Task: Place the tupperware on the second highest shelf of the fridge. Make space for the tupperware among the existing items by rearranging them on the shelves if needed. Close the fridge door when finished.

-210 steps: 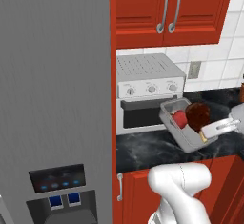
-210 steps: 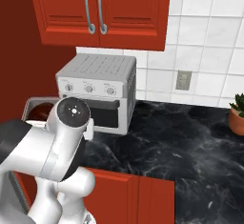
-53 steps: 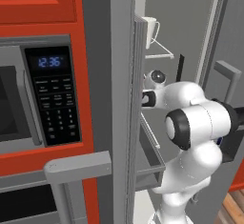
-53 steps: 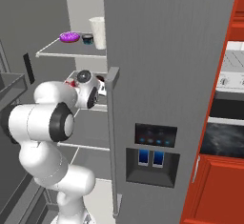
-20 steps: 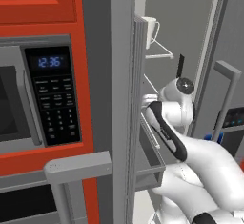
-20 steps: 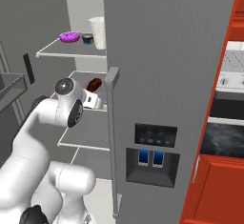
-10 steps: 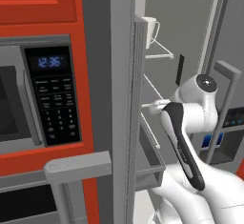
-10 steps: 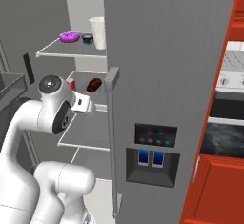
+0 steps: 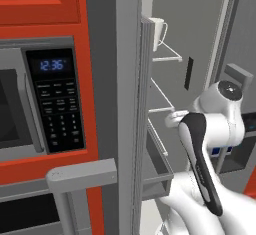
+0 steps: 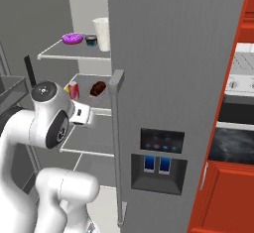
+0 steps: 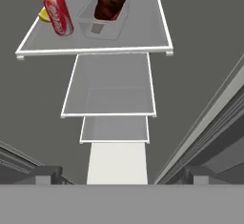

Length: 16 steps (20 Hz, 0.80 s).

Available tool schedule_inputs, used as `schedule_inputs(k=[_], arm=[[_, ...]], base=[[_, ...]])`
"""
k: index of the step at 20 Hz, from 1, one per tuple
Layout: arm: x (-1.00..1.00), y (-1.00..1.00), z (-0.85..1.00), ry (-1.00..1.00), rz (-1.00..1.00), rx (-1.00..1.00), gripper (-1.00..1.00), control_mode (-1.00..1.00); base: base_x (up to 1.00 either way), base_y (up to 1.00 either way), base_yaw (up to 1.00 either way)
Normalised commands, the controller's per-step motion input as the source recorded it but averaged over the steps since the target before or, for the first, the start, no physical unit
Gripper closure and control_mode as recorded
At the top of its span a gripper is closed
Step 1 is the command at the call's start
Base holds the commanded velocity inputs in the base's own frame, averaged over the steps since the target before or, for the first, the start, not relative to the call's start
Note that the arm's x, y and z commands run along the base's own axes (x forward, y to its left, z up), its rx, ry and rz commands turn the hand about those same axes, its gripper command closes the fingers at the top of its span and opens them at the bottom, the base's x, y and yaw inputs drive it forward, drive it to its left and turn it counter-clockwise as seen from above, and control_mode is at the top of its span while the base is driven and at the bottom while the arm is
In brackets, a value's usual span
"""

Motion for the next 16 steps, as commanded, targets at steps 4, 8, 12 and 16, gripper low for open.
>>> schedule_inputs(k=[4,8,12,16], arm=[[-0.15,-0.19,0.0,0.03,0.0,0.0,-1.0,-1.0],[-0.3,-0.08,0.0,0.08,0.02,0.0,-1.0,-1.0],[0.0,0.0,0.0,0.0,0.0,0.0,-1.0,1.0],[0.0,0.0,0.0,0.0,0.0,0.0,-1.0,1.0]], base=[[0.0,0.0,0.0],[0.0,0.0,0.0],[-0.42,-0.05,0.05],[-0.7,-0.14,0.09]])
